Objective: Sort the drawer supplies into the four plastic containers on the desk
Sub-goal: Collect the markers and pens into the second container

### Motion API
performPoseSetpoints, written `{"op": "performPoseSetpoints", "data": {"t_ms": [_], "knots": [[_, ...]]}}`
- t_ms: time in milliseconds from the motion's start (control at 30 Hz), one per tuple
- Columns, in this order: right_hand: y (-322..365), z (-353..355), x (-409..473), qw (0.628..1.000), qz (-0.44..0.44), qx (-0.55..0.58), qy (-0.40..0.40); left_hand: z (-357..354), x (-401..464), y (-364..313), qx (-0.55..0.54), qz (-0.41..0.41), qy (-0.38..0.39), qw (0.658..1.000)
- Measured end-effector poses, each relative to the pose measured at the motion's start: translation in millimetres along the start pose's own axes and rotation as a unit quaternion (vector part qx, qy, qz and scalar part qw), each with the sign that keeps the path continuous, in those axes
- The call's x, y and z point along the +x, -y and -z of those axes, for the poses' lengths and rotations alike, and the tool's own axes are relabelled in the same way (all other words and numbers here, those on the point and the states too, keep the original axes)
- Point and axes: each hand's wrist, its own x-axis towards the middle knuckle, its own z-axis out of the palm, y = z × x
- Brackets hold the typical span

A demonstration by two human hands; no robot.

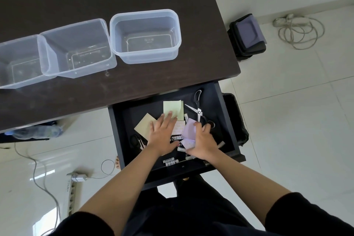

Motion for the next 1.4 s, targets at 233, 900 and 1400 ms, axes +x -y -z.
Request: {"op": "performPoseSetpoints", "data": {"t_ms": [233, 900, 1400], "knots": [[-3, 5, -2, 0.997, -0.024, -0.054, -0.042, 9, 20, -6, 0.094, -0.021, 0.013, 0.995], [2, 9, -5, 0.996, 0.004, -0.089, -0.026, 21, 21, 16, 0.028, 0.1, -0.065, 0.992], [2, 7, -3, 0.985, 0.058, -0.154, -0.051, 6, -2, 33, 0.072, 0.145, -0.065, 0.985]]}}
